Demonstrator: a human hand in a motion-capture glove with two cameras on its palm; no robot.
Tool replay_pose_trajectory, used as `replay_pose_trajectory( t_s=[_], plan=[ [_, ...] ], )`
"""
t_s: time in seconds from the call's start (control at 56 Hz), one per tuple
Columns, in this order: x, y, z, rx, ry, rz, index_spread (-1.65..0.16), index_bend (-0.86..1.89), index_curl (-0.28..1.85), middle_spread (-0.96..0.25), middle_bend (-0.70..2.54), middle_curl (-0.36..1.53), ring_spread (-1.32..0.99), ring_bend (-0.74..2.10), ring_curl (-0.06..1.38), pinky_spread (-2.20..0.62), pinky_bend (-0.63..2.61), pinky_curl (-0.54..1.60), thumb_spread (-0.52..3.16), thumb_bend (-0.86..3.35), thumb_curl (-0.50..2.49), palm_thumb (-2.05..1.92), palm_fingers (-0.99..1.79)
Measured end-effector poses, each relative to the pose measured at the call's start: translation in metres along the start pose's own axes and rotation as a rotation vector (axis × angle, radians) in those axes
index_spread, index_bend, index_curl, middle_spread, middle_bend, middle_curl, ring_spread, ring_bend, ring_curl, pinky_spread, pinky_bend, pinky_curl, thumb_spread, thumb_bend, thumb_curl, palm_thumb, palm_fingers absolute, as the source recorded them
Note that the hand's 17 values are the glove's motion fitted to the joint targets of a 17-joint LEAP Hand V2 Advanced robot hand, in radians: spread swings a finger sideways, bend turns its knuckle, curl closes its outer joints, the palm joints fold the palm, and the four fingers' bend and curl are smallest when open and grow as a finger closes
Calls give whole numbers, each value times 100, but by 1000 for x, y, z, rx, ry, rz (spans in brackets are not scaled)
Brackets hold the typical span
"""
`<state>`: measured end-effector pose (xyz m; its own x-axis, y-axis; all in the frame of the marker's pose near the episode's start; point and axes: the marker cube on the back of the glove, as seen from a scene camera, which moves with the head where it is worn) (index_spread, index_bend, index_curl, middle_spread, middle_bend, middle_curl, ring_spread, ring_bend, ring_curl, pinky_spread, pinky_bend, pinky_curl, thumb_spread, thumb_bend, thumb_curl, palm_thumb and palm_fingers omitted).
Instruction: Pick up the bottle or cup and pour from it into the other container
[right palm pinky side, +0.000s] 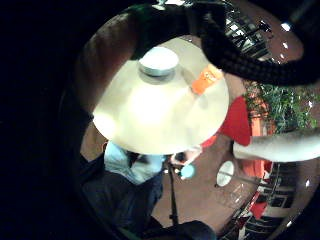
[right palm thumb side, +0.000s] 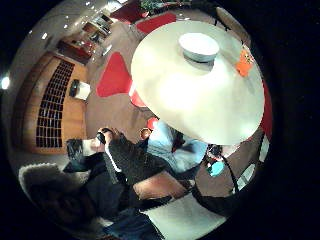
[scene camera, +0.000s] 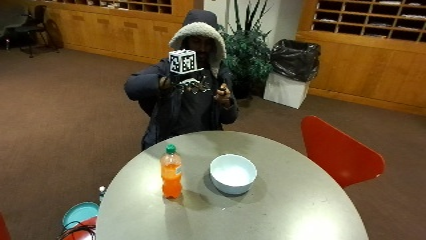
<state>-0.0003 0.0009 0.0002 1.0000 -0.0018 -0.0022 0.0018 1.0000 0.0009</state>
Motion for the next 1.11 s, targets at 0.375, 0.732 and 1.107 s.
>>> replay_pose_trajectory(
  t_s=[0.375, 0.732, 1.107],
  plan=[
    [36, 11, 5, 24, 13, 62, -39, 18, 24, -3, 22, 21, 15, 18, 11, 37, 42, 24, 83, -3, 21, 14, 33],
    [178, -20, 41, 288, -163, 387, -39, 16, 28, 0, 19, 27, 16, 18, 14, 38, 46, 30, 86, -3, 28, 13, 25],
    [271, -65, 126, 384, -607, 319, -36, 15, 27, 4, 21, 31, 19, 17, 15, 38, 52, 34, 85, -3, 32, 16, 20]
  ],
)
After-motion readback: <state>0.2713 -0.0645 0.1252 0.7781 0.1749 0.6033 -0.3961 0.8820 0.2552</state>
